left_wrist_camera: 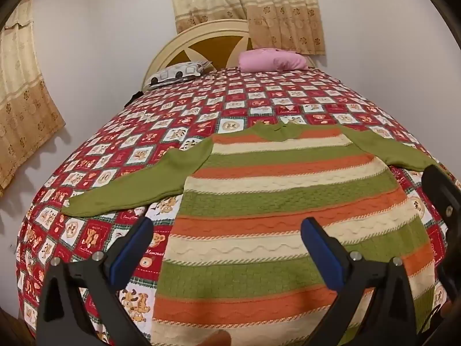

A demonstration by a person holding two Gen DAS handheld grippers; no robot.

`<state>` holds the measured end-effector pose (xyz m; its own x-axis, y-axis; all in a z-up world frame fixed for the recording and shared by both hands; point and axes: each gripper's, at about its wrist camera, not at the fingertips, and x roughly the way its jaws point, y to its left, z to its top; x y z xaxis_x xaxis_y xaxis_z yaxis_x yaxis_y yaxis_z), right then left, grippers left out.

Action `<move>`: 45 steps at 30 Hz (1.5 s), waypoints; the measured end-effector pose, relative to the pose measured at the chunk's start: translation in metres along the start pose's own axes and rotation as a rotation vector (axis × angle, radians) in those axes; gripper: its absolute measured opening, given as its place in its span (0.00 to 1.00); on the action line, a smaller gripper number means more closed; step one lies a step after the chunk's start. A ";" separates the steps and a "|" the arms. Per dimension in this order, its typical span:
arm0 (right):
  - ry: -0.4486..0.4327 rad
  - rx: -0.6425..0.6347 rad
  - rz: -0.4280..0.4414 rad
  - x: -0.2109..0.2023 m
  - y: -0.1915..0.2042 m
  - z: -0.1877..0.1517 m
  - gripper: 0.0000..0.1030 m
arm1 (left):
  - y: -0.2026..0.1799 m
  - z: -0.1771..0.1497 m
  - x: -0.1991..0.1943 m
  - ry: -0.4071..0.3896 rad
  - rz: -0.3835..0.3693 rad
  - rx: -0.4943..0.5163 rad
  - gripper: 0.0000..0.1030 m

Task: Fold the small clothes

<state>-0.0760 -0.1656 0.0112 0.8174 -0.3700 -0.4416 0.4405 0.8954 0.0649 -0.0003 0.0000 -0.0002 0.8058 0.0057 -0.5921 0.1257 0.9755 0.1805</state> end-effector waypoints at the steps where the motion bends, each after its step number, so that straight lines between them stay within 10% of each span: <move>1: 0.000 0.001 0.001 0.000 0.000 0.000 0.99 | 0.000 0.000 0.000 0.005 -0.002 -0.006 1.00; 45: 0.016 -0.010 -0.010 -0.003 0.007 -0.002 0.99 | -0.003 -0.005 0.007 0.065 -0.070 -0.065 1.00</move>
<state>-0.0762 -0.1579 0.0110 0.8070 -0.3752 -0.4560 0.4447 0.8942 0.0513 0.0017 -0.0014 -0.0091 0.7570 -0.0505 -0.6514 0.1409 0.9862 0.0873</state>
